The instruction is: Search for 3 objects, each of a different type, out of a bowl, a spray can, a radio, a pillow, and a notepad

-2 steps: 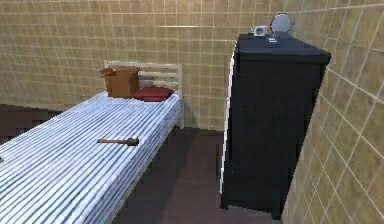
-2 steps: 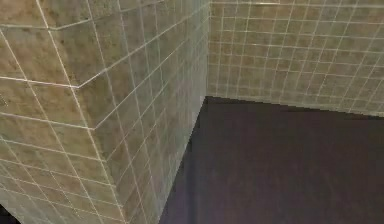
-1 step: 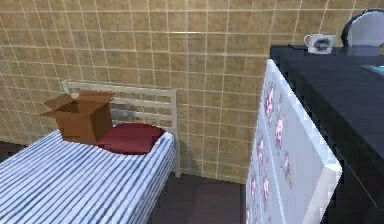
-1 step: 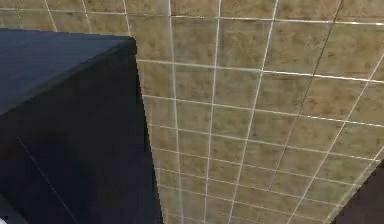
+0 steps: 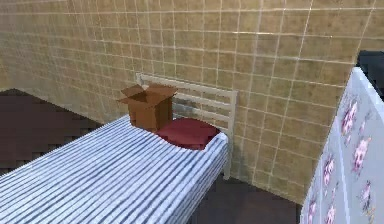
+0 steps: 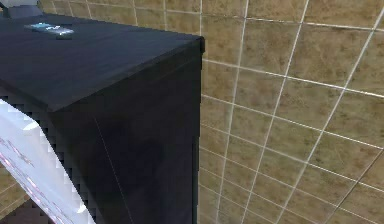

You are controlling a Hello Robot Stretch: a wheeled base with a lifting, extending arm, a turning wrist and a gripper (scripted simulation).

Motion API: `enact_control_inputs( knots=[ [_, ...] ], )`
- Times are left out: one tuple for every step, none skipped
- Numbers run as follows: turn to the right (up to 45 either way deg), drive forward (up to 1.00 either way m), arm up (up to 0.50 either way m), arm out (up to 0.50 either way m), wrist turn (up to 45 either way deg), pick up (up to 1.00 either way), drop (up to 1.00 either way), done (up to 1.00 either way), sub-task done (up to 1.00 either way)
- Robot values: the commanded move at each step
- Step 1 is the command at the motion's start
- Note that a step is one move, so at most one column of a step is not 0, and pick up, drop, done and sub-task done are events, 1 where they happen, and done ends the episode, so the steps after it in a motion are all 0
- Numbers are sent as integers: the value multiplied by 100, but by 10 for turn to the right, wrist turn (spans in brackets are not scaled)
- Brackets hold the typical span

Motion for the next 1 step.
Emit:
enact_control_inputs(
  knots=[
    [0,0,0,0,0,0,0,0,100]
  ],
)
